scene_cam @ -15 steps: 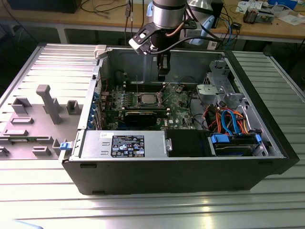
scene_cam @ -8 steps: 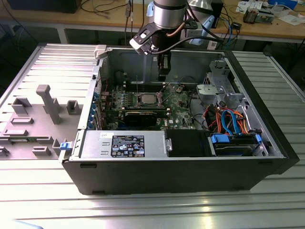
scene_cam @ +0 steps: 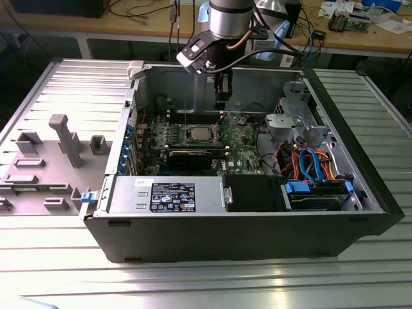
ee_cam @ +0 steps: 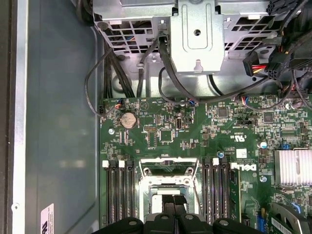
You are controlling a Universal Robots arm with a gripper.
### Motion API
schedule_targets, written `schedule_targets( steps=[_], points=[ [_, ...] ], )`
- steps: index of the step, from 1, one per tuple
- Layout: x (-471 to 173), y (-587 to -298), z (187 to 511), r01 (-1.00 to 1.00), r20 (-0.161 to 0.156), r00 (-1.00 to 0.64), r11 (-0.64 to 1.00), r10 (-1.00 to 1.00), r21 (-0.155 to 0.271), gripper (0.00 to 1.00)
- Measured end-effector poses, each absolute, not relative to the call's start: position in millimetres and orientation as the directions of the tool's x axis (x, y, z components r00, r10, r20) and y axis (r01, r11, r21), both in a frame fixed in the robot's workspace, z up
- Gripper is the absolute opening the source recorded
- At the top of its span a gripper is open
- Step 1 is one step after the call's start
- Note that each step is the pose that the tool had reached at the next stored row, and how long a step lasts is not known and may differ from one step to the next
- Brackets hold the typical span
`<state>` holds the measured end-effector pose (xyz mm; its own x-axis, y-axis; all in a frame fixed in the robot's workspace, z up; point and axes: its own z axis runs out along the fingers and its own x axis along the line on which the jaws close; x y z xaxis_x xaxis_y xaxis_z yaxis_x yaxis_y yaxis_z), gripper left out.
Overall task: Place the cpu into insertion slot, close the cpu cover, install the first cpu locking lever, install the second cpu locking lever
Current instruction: 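Close the cpu cover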
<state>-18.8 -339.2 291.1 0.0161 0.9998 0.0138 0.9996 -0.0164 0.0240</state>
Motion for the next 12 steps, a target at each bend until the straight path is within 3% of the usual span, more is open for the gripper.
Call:
schedule_targets(
  steps=[12],
  points=[
    [-11.9, -339.2, 291.1, 1.0, 0.014, 0.016, -0.017, 1.0, 0.024, 0.11]
  ],
)
